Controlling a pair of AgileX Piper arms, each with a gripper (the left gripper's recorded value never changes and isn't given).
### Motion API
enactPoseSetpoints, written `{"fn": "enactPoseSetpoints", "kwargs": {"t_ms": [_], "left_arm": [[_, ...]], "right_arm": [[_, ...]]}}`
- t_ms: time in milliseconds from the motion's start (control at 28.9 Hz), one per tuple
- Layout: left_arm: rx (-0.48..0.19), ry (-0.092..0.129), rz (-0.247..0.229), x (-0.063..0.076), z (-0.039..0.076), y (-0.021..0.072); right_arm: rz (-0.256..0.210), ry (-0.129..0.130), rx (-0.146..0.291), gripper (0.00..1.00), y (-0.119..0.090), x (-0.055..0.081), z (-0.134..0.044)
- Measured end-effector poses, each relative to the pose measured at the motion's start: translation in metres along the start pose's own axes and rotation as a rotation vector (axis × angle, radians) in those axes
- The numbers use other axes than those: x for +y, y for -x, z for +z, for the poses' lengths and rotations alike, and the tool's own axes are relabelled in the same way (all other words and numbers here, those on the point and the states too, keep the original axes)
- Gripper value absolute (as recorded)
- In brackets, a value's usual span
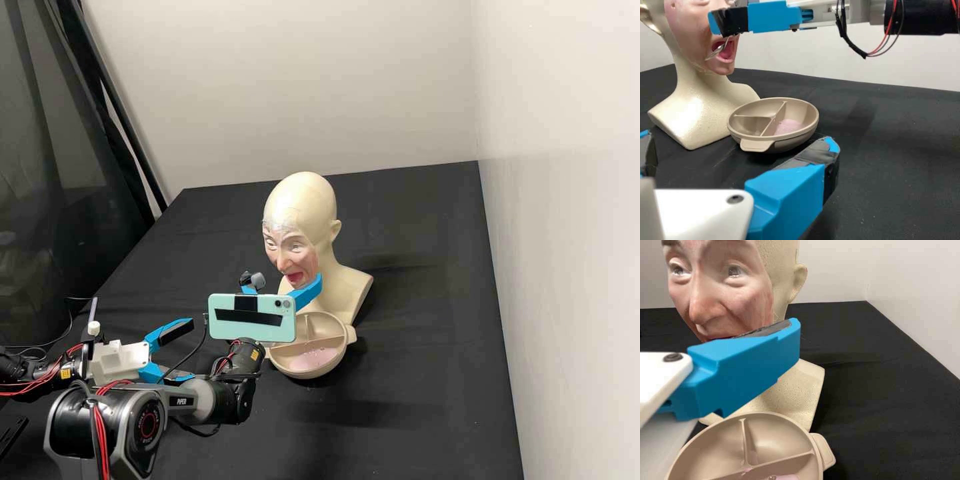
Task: Feed the grandma with a spoon
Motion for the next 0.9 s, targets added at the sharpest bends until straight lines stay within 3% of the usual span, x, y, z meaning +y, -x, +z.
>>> {"fn": "enactPoseSetpoints", "kwargs": {"t_ms": [484, 691, 726, 898], "left_arm": [[-0.002, 0.004, 0.0, 0.0, 0.001, 0.0], [-0.011, 0.003, -0.003, -0.001, 0.003, 0.0], [-0.013, 0.002, -0.003, -0.001, 0.004, 0.0], [-0.015, 0.002, -0.008, -0.002, 0.005, 0.0008]], "right_arm": [[0.0, 0.0, 0.0, 1.0, 0.0, 0.0, 0.0], [-0.02, 0.001, -0.024, 1.0, 0.009, -0.005, 0.006], [-0.022, 0.001, -0.026, 0.0, 0.011, -0.005, 0.007], [-0.004, 0.001, -0.028, 0.0, 0.022, -0.001, 0.009]]}}
